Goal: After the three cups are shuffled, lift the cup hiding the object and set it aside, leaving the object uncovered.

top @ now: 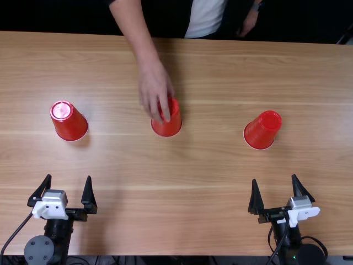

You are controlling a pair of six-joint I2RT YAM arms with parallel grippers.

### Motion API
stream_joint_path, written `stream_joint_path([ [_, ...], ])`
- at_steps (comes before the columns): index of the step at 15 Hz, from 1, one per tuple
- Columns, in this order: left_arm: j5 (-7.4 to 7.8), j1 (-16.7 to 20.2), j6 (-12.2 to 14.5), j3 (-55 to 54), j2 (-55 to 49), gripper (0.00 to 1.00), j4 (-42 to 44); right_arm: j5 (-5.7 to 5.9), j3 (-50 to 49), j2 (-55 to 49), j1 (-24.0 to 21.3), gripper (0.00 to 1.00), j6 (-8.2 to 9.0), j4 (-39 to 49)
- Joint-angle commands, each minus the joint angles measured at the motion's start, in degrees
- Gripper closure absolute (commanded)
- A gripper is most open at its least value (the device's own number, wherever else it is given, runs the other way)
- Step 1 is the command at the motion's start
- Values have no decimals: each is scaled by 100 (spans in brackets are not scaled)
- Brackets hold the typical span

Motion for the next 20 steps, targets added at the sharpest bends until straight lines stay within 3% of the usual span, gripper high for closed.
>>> stream_joint_path([
  [1, 7, -47, -17, -89, -40, 0, 11, -53, -5, -36, 29, 0, -39, 37],
  [20, 7, -47, -17, -89, -40, 0, 11, -53, -5, -36, 29, 0, -39, 37],
])
